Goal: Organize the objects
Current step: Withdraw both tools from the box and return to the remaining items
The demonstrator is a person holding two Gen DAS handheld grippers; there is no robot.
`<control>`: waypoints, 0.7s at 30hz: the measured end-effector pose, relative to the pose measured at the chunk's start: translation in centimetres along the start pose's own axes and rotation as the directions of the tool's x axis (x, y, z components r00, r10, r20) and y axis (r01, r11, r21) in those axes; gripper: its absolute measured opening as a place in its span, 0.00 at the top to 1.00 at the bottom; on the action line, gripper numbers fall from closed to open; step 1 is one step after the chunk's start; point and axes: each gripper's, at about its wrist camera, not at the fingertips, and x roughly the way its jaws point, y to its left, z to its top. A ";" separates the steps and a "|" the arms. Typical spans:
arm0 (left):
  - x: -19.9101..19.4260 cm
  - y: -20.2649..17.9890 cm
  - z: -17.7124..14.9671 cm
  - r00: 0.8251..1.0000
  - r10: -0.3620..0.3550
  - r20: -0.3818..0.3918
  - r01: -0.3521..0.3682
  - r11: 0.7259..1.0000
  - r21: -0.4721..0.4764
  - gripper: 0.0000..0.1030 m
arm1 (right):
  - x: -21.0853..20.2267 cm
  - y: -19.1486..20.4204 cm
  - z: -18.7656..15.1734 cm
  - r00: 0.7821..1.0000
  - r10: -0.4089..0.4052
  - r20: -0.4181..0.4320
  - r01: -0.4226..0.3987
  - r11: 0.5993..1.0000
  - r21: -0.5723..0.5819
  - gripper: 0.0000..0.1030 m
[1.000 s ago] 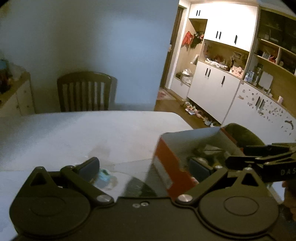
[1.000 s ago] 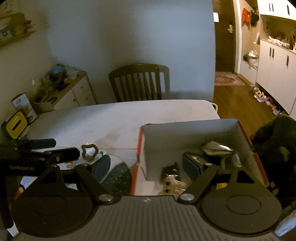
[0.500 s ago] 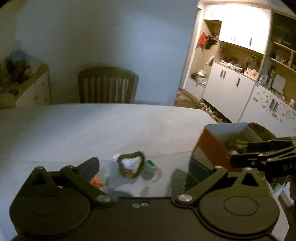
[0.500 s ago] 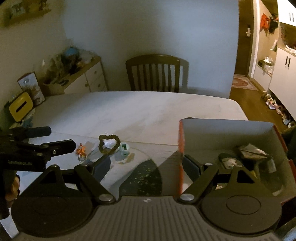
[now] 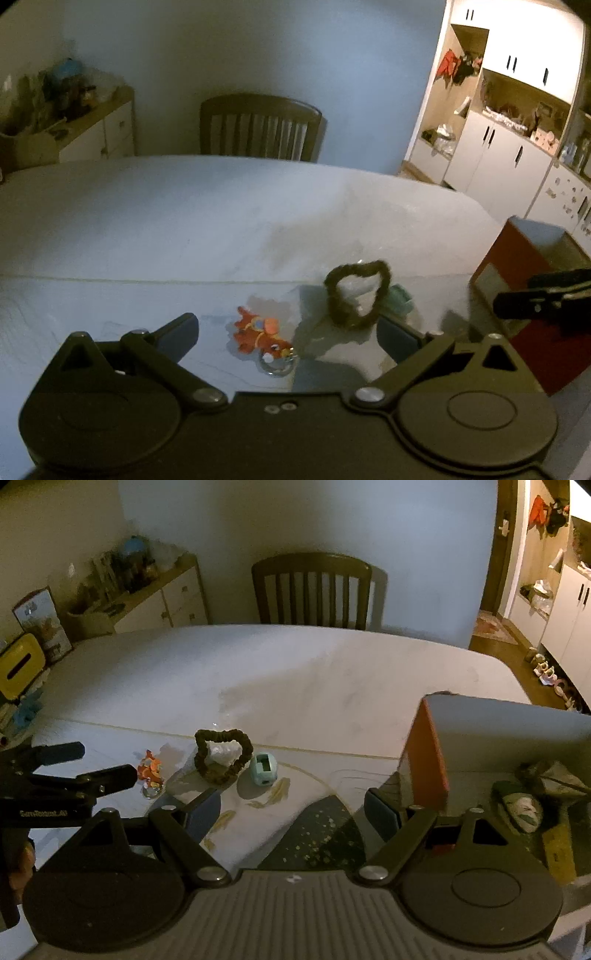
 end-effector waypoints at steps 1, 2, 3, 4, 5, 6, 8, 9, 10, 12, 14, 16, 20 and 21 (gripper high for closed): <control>0.4 0.1 -0.1 1.000 0.006 -0.006 -0.006 1.000 0.006 0.02 | 0.6 0.3 0.1 1.000 -0.003 -0.007 0.003 1.000 0.000 0.17; 0.8 0.2 -0.2 1.000 0.008 -0.010 -0.007 1.000 0.010 0.03 | 1.2 0.3 0.2 1.000 -0.004 -0.013 0.004 1.000 0.001 0.17; 1.1 0.2 -0.2 1.000 0.008 -0.013 -0.008 1.000 0.015 0.03 | 1.8 0.4 0.2 1.000 -0.005 -0.018 0.005 1.000 0.000 0.18; 1.4 0.2 -0.2 1.000 0.012 -0.017 -0.011 1.000 0.018 0.05 | 2.4 0.5 0.3 1.000 -0.011 -0.024 0.011 1.000 -0.002 0.18; 1.7 0.2 -0.3 1.000 0.016 -0.021 -0.015 1.000 0.018 0.07 | 2.9 0.6 0.3 0.999 -0.013 -0.029 0.013 1.000 -0.007 0.18; 2.0 0.3 -0.3 0.999 0.018 -0.026 -0.018 1.000 0.015 0.08 | 3.4 0.8 0.3 0.999 -0.013 -0.031 0.013 1.000 -0.014 0.18; 2.6 0.5 -0.4 0.999 0.023 -0.033 -0.023 1.000 0.000 0.10 | 4.4 1.1 0.4 0.999 -0.017 -0.040 0.016 0.999 -0.031 0.19; 2.8 0.6 -0.4 0.999 0.023 -0.037 -0.023 1.000 -0.006 0.10 | 4.9 1.2 0.5 0.999 -0.019 -0.046 0.018 0.999 -0.038 0.21; 3.0 0.6 -0.5 0.999 0.023 -0.040 -0.024 1.000 -0.011 0.11 | 5.5 1.3 0.6 0.998 -0.020 -0.052 0.018 0.999 -0.043 0.21; 3.5 0.7 -0.6 0.998 0.025 -0.049 -0.026 0.999 -0.018 0.13 | 6.5 1.5 0.8 0.998 -0.021 -0.061 0.018 0.999 -0.051 0.21; 3.9 0.8 -0.7 0.998 0.029 -0.057 -0.031 0.999 -0.023 0.16 | 7.5 1.6 1.0 0.997 -0.021 -0.068 0.017 0.998 -0.064 0.24; 4.1 0.9 -0.8 0.998 0.030 -0.061 -0.032 0.999 -0.028 0.17 | 8.5 1.7 1.0 0.996 -0.027 -0.084 0.021 0.997 -0.070 0.28; 4.3 1.0 -0.9 0.997 0.037 -0.065 -0.039 0.999 -0.033 0.22 | 10.1 1.7 1.1 0.994 -0.026 -0.103 0.018 0.996 -0.085 0.34; 4.4 1.1 -0.9 0.997 0.038 -0.067 -0.041 0.999 -0.037 0.22 | 10.4 1.7 1.1 0.994 -0.023 -0.106 0.014 0.996 -0.085 0.37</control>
